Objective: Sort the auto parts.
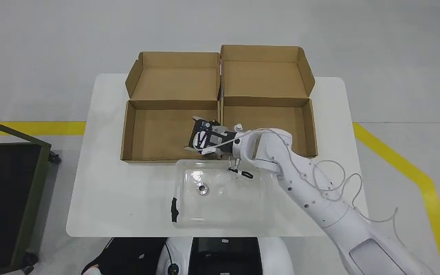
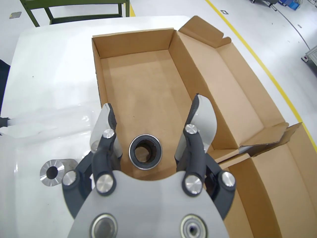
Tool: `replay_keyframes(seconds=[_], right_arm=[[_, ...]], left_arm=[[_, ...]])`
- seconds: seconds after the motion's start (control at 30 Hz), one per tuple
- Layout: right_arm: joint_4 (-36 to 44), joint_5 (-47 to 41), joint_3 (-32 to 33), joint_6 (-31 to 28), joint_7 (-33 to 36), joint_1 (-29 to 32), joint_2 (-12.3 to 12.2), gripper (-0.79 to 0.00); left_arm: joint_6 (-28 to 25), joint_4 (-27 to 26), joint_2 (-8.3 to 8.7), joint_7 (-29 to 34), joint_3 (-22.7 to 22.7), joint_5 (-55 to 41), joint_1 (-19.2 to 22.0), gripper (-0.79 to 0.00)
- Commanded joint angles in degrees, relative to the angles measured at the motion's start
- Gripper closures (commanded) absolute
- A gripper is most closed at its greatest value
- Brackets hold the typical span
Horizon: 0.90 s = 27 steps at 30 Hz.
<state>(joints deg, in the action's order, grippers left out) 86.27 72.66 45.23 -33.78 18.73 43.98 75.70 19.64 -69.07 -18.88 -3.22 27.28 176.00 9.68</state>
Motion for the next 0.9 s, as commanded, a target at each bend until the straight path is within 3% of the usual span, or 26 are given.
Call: replay_keyframes(seconds=[0.0,0.07,0.17,0.3,0.57,0.87], right_arm=[[2.08,0.41,0.88,-0.69,0.38,0.99,-0.36,-0.594],[4.38,0.84,1.83,-1.45,0.85,2.26,-0.77,-0.61],[7.89,1.38,3.13,-2.68,1.52,4.49,-1.4,-0.717],[12.55,2.27,4.75,-3.87,2.53,7.95,-2.24,-0.757],[19.23,4.05,5.91,-6.92,3.65,14.52,-3.57,-0.785],[20.61,6.03,6.08,-8.88,3.05,19.45,-4.53,-0.785]], left_arm=[[0.0,0.0,0.0,0.0,0.0,0.0,0.0,-0.785],[0.0,0.0,0.0,0.0,0.0,0.0,0.0,-0.785],[0.0,0.0,0.0,0.0,0.0,0.0,0.0,-0.785],[0.0,0.0,0.0,0.0,0.0,0.0,0.0,-0.785],[0.0,0.0,0.0,0.0,0.0,0.0,0.0,-0.785],[0.0,0.0,0.0,0.0,0.0,0.0,0.0,-0.785]])
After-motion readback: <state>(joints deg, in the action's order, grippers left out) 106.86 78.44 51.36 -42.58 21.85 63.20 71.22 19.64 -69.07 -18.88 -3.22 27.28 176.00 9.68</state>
